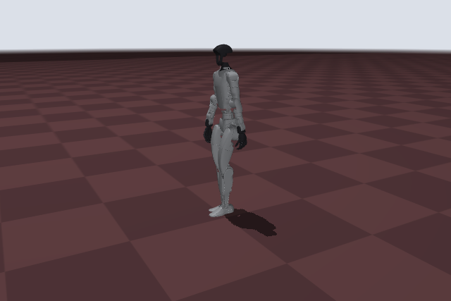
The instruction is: In place motions
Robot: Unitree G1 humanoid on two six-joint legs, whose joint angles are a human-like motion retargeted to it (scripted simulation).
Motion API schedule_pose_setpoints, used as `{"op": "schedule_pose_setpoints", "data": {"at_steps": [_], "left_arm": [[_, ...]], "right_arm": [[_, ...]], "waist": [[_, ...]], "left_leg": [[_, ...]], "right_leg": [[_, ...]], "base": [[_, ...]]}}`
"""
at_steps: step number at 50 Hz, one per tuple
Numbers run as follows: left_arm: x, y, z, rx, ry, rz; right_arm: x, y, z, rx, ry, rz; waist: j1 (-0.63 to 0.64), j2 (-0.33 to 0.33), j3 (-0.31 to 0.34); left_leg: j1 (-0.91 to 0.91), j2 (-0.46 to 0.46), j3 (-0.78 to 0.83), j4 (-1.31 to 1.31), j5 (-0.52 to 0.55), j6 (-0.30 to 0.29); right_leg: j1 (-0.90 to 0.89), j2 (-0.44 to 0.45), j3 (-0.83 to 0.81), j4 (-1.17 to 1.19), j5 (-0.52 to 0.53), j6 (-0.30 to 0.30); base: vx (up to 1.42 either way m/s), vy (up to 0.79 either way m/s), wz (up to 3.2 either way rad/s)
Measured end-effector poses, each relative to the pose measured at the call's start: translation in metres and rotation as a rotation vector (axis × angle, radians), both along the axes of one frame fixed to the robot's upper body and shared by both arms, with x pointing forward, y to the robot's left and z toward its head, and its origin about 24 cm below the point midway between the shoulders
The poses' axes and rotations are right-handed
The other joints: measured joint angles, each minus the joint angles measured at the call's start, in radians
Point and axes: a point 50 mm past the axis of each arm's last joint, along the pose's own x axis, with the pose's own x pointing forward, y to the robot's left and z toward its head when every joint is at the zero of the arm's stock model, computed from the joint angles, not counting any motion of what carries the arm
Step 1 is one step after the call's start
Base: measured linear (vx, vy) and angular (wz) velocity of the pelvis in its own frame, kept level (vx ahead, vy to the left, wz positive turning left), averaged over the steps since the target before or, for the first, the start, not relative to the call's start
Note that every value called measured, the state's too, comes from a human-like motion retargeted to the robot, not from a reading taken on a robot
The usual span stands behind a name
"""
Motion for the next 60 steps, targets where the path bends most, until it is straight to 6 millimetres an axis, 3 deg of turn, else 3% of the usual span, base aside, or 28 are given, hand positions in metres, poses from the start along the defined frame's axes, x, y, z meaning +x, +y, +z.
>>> {"op": "schedule_pose_setpoints", "data": {"at_steps": [2,3,5,10,15,20,26,32,37,40,48,52,57,60], "left_arm": [[-0.015,-0.004,0.001,-0.008,0.032,0.008],[-0.023,-0.006,0.001,-0.013,0.044,0.022],[-0.030,-0.006,0.002,-0.019,0.053,0.028],[-0.021,0.012,0.002,0.018,0.036,-0.137],[-0.014,0.027,0.002,0.079,0.012,-0.302],[-0.013,0.017,0.001,0.092,0.015,-0.272],[-0.013,0.004,-0.001,0.033,0.000,-0.147],[-0.014,0.006,0.000,0.021,0.008,-0.068],[-0.022,0.010,0.002,0.041,0.043,0.004],[-0.025,0.009,0.002,0.044,0.049,0.033],[-0.036,-0.009,0.002,0.015,0.069,0.100],[-0.038,-0.014,0.003,-0.004,0.073,0.111],[-0.035,-0.012,0.003,-0.008,0.084,0.074],[-0.026,-0.003,0.003,0.000,0.073,0.015]], "right_arm": [[0.006,0.007,0.001,0.016,-0.026,0.025],[0.007,0.013,0.001,0.025,-0.032,0.047],[0.007,0.025,0.000,0.043,-0.038,0.066],[-0.007,0.033,-0.003,0.132,-0.007,0.012],[-0.024,0.023,-0.007,0.095,0.072,0.083],[-0.025,0.013,-0.007,0.041,0.095,0.142],[-0.029,-0.002,-0.006,-0.015,0.112,0.141],[-0.048,-0.026,-0.006,-0.097,0.183,0.124],[-0.070,-0.037,-0.006,-0.156,0.261,0.093],[-0.077,-0.041,-0.005,-0.163,0.289,0.061],[-0.073,-0.040,-0.005,-0.154,0.253,0.012],[-0.064,-0.037,-0.006,-0.119,0.203,-0.026],[-0.063,-0.039,-0.005,-0.130,0.174,-0.063],[-0.069,-0.039,-0.006,-0.125,0.185,-0.091]], "waist": [[-0.031,0.019,-0.017],[-0.048,0.029,-0.032],[-0.071,0.033,-0.040],[-0.019,0.018,-0.010],[0.018,0.014,-0.018],[0.069,0.005,0.014],[0.102,-0.016,0.033],[0.113,-0.013,0.015],[0.103,0.008,-0.026],[0.122,0.022,-0.027],[0.193,0.006,-0.033],[0.208,0.013,-0.039],[0.133,0.096,-0.050],[0.050,0.119,-0.064]], "left_leg": [[0.021,-0.004,0.016,-0.007,-0.050,0.013],[0.014,0.046,0.077,-0.005,-0.053,-0.015],[0.007,0.061,0.143,-0.019,-0.039,-0.013],[0.050,0.062,0.184,-0.044,-0.038,-0.012],[0.033,0.050,0.156,-0.035,-0.039,-0.016],[0.017,0.036,0.162,-0.029,-0.086,0.009],[0.036,0.076,0.382,-0.061,-0.166,0.015],[0.099,0.151,0.701,-0.077,-0.207,-0.019],[0.127,0.184,0.835,-0.106,-0.135,-0.051],[0.126,0.176,0.801,-0.163,0.014,-0.074],[0.121,0.113,0.709,-0.195,-0.012,-0.049],[0.124,0.108,0.675,-0.197,-0.034,-0.033],[0.124,0.179,0.570,-0.202,-0.030,-0.022],[0.098,0.196,0.489,-0.211,-0.014,-0.011]], "right_leg": [[0.004,0.016,0.010,0.002,-0.002,0.002],[-0.003,0.026,0.026,0.003,-0.002,0.003],[-0.008,0.037,0.043,0.006,0.000,0.000],[0.013,0.036,0.082,0.020,-0.004,-0.005],[0.008,0.010,0.009,0.008,-0.003,-0.009],[0.009,-0.027,-0.057,0.021,-0.031,-0.009],[0.021,-0.101,-0.261,0.040,-0.096,0.020],[0.055,-0.159,-0.525,0.059,-0.163,0.077],[0.090,-0.153,-0.696,0.060,-0.193,0.126],[0.119,-0.141,-0.753,0.068,-0.202,0.149],[0.164,-0.165,-0.815,0.089,-0.189,0.184],[0.179,-0.173,-0.832,0.128,-0.163,0.171],[0.162,-0.196,-0.722,0.332,-0.070,0.047],[0.013,-0.242,-0.457,0.551,-0.124,0.091]], "base": [[0.20,-0.01,-0.75],[0.18,-0.03,-0.74],[0.08,-0.05,-0.80],[0.06,0.00,-0.50],[0.06,0.04,0.40],[-0.02,0.11,0.97],[-0.04,0.13,2.31],[0.03,0.18,2.98],[0.13,0.16,2.42],[0.14,0.19,1.49],[0.15,0.16,0.61],[0.21,0.15,0.33],[0.21,0.07,0.83],[0.20,-0.01,1.32]]}}
